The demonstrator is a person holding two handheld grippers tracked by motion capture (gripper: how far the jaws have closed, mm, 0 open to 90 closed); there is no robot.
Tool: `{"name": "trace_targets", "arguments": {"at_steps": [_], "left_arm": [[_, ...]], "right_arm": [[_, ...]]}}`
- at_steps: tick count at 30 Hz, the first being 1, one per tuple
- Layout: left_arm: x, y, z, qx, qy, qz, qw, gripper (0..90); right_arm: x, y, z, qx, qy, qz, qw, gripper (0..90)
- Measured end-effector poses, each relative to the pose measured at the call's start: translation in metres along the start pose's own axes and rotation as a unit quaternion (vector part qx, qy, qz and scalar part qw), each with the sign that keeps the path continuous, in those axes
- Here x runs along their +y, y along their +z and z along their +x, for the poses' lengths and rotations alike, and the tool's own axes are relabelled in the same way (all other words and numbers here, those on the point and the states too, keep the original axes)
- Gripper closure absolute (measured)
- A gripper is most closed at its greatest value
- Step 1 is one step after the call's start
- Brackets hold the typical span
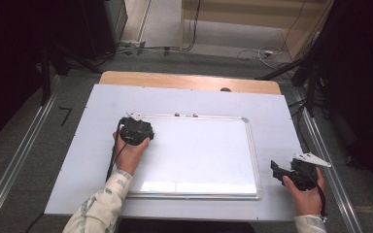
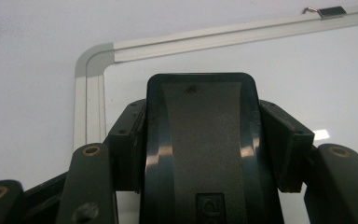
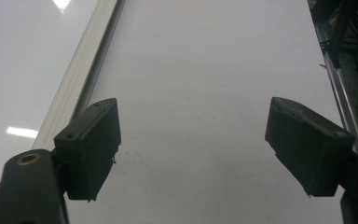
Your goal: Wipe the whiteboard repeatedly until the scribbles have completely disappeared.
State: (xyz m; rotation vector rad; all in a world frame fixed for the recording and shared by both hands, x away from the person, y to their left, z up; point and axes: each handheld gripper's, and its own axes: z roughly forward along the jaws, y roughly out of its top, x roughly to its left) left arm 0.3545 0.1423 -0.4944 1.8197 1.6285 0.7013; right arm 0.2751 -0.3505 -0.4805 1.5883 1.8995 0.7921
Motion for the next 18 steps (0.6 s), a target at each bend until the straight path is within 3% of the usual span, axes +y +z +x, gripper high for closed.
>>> {"name": "trace_targets", "arguments": {"at_steps": [12, 18], "left_arm": [[-0.016, -0.016, -0.022, -0.016, 0.016, -0.001, 0.9997, 40.8], [-0.02, -0.019, -0.044, -0.035, 0.035, -0.001, 0.9988, 40.8]], "right_arm": [[0.001, 0.001, 0.002, 0.0, -0.003, 0.001, 1.0, 16.9], [0.002, 0.002, 0.004, 0.002, -0.007, 0.001, 1.0, 16.8]]}}
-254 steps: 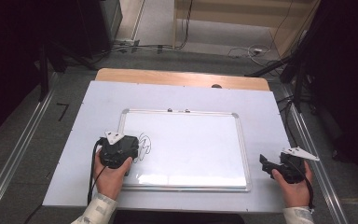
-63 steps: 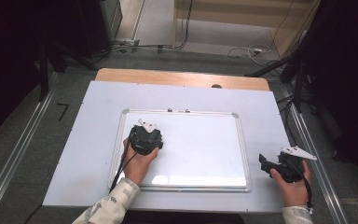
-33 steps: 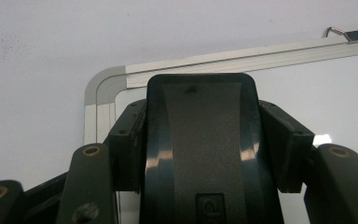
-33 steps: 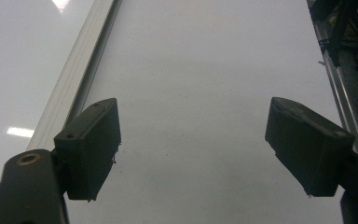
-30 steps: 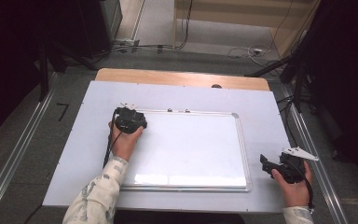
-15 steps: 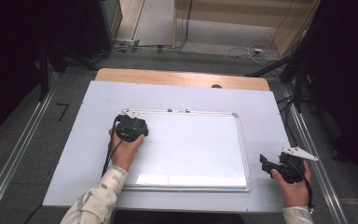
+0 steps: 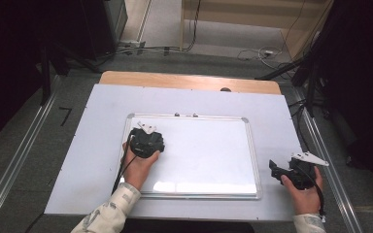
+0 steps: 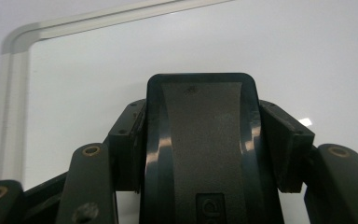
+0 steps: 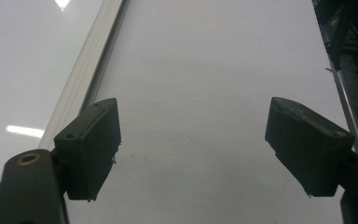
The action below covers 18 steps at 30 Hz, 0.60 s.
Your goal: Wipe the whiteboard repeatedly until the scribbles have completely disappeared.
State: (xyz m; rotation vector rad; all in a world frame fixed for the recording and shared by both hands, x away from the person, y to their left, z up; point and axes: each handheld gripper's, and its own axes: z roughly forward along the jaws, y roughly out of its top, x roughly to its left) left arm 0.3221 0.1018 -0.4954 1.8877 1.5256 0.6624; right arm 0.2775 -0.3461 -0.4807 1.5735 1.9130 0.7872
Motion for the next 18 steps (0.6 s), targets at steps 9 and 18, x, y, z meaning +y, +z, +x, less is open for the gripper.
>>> {"name": "trace_targets", "arguments": {"at_steps": [9, 18], "left_arm": [[-0.002, -0.001, -0.014, -0.012, 0.009, -0.002, 0.9999, 40.7], [-0.009, -0.008, -0.017, -0.032, 0.012, -0.007, 0.9994, 40.7]], "right_arm": [[0.0, 0.001, 0.001, -0.003, 0.0, 0.001, 1.0, 16.8], [0.0, 0.0, 0.0, -0.003, 0.002, 0.002, 1.0, 16.8]]}}
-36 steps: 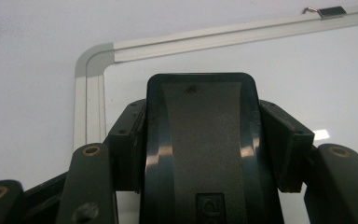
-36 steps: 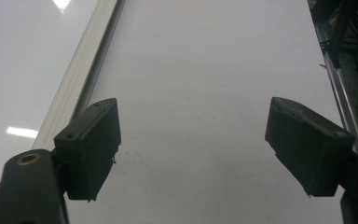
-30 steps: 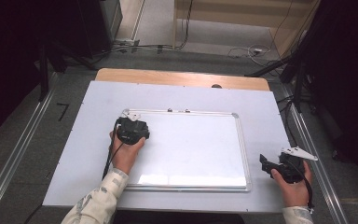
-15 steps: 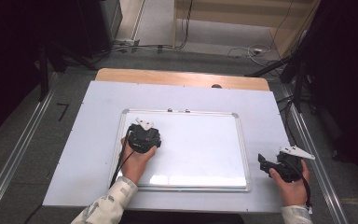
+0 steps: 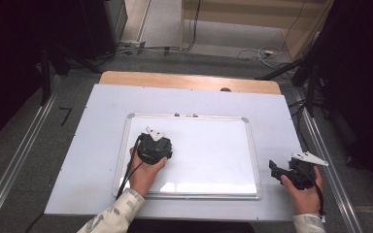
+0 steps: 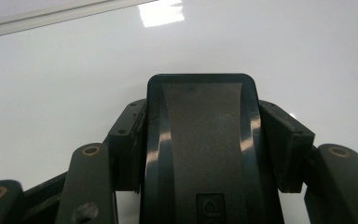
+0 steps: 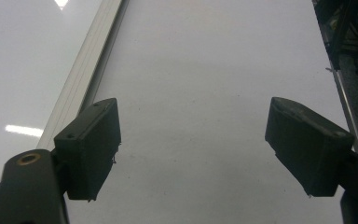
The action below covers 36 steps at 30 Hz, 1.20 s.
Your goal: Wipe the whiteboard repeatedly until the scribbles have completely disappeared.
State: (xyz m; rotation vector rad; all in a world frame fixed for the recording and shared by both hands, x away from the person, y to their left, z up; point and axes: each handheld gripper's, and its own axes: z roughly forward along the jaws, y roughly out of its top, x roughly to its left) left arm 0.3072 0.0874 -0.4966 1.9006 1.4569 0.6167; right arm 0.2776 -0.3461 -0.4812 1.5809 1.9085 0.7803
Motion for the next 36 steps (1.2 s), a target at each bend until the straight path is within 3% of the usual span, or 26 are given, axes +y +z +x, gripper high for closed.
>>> {"name": "trace_targets", "arguments": {"at_steps": [8, 14, 26, 36], "left_arm": [[-0.001, -0.005, 0.004, -0.011, 0.01, 0.012, 0.9998, 40.7], [0.001, -0.011, 0.011, -0.01, 0.002, 0.014, 0.9999, 40.7], [0.012, -0.04, 0.037, -0.007, -0.05, -0.021, 0.9985, 40.7], [0.012, -0.047, 0.058, 0.009, -0.084, -0.029, 0.996, 40.7]], "right_arm": [[0.0, 0.0, -0.001, 0.002, 0.0, -0.002, 1.0, 16.8], [0.001, 0.0, -0.001, 0.002, 0.0, -0.002, 1.0, 16.8], [0.001, 0.0, -0.001, 0.003, 0.0, -0.002, 1.0, 16.8], [0.001, 0.0, -0.001, 0.003, -0.001, -0.001, 1.0, 16.8]]}}
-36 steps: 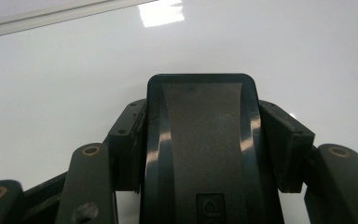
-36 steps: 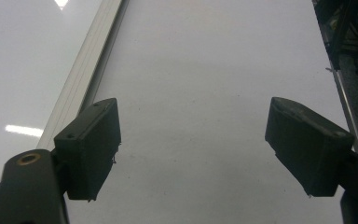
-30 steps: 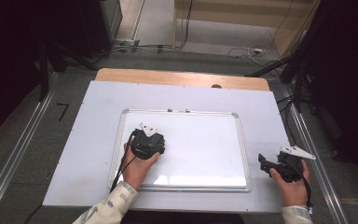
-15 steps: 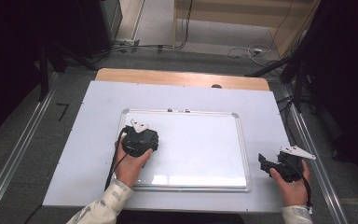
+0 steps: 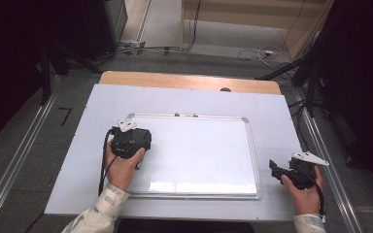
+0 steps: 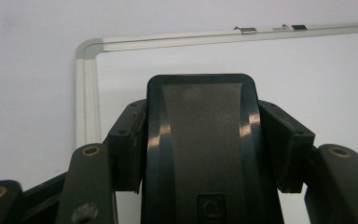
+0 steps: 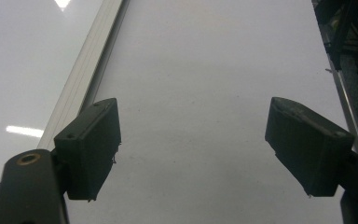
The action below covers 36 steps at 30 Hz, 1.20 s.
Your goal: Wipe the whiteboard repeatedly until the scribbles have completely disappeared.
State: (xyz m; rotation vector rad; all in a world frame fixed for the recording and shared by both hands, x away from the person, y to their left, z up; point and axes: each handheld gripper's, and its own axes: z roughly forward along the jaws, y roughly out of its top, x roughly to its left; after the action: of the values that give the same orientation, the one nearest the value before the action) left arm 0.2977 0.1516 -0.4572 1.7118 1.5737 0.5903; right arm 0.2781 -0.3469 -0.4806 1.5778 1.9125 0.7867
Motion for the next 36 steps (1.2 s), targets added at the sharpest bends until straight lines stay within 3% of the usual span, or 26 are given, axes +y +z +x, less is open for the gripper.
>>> {"name": "trace_targets", "arguments": {"at_steps": [13, 36], "left_arm": [[0.002, -0.006, 0.019, 0.021, -0.023, -0.009, 0.9995, 40.6], [-0.001, -0.01, 0.019, 0.035, -0.025, -0.008, 0.999, 40.6]], "right_arm": [[-0.002, -0.002, 0.0, -0.001, -0.001, 0.0, 1.0, 16.9], [-0.001, -0.001, 0.0, 0.004, -0.002, 0.001, 1.0, 16.8]]}}
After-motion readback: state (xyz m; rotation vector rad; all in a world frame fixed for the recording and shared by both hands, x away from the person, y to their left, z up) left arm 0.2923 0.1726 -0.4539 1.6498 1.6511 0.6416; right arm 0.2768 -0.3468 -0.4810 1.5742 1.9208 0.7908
